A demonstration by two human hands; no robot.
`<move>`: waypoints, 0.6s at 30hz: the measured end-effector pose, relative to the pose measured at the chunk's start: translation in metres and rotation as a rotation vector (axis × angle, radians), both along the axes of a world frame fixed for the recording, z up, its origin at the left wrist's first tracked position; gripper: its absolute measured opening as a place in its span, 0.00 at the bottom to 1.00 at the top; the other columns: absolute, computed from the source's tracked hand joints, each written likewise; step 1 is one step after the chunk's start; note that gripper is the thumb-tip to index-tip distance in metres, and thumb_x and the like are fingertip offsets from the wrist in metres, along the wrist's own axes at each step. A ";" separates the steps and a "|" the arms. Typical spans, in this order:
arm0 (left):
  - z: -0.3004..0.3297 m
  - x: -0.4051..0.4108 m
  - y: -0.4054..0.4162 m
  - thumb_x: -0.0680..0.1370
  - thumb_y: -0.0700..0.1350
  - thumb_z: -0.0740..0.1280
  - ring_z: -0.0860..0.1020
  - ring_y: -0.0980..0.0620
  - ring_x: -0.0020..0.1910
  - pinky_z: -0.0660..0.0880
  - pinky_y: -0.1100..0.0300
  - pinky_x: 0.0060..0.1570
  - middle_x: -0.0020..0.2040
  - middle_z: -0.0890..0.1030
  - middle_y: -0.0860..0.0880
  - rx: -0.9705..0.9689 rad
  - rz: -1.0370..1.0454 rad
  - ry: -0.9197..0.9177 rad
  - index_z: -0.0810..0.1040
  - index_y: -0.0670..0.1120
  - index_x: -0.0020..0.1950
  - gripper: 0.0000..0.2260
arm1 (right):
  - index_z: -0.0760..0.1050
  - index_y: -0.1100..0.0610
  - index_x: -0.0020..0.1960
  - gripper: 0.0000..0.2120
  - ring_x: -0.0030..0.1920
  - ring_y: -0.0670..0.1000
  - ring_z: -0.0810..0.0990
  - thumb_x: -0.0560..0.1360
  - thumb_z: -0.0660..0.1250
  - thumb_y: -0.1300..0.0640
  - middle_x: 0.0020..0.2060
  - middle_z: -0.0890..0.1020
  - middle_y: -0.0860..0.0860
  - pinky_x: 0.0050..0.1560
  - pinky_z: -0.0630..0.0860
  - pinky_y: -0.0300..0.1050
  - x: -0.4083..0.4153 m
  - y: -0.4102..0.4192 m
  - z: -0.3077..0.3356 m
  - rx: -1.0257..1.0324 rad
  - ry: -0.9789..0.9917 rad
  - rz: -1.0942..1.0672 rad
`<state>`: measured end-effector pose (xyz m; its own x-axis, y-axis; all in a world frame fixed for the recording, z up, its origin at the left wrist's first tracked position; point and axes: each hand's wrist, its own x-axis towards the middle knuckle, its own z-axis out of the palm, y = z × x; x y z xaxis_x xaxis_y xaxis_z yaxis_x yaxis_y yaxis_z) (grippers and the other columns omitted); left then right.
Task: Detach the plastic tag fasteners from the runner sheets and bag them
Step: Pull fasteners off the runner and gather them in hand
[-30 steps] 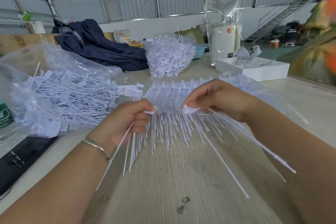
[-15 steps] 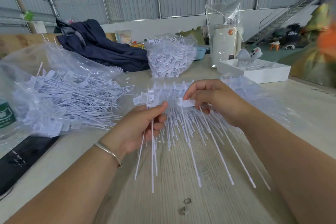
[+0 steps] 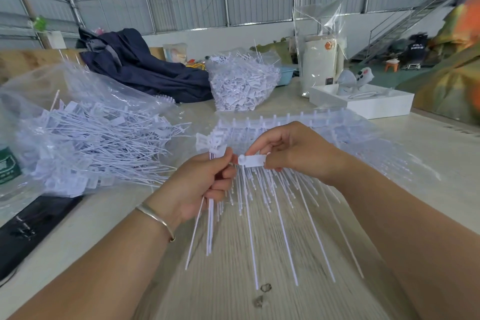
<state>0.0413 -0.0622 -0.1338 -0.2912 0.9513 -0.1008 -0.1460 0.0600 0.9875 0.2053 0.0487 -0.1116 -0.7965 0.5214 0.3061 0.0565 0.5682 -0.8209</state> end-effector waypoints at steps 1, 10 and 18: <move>0.001 -0.001 0.000 0.77 0.51 0.66 0.58 0.58 0.23 0.55 0.69 0.17 0.29 0.67 0.52 -0.003 -0.014 0.032 0.73 0.46 0.43 0.10 | 0.85 0.55 0.47 0.15 0.35 0.50 0.77 0.70 0.67 0.72 0.41 0.81 0.64 0.38 0.73 0.40 0.000 0.000 0.000 0.003 -0.003 -0.003; -0.003 0.001 0.000 0.69 0.46 0.76 0.57 0.57 0.23 0.55 0.67 0.19 0.28 0.62 0.55 0.004 0.000 0.181 0.70 0.51 0.36 0.14 | 0.84 0.57 0.49 0.08 0.30 0.42 0.72 0.73 0.71 0.65 0.37 0.79 0.50 0.35 0.71 0.36 -0.005 -0.008 -0.005 0.148 -0.034 -0.023; 0.000 -0.001 -0.001 0.73 0.39 0.73 0.57 0.59 0.21 0.54 0.68 0.18 0.27 0.61 0.55 0.096 0.102 0.095 0.79 0.48 0.36 0.08 | 0.82 0.53 0.50 0.08 0.42 0.45 0.78 0.74 0.71 0.50 0.40 0.80 0.47 0.48 0.74 0.46 -0.002 -0.003 -0.005 0.358 -0.109 -0.191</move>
<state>0.0404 -0.0634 -0.1341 -0.3905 0.9203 0.0217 -0.0524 -0.0457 0.9976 0.2038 0.0461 -0.1165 -0.7340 0.5387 0.4136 0.2642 0.7875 -0.5568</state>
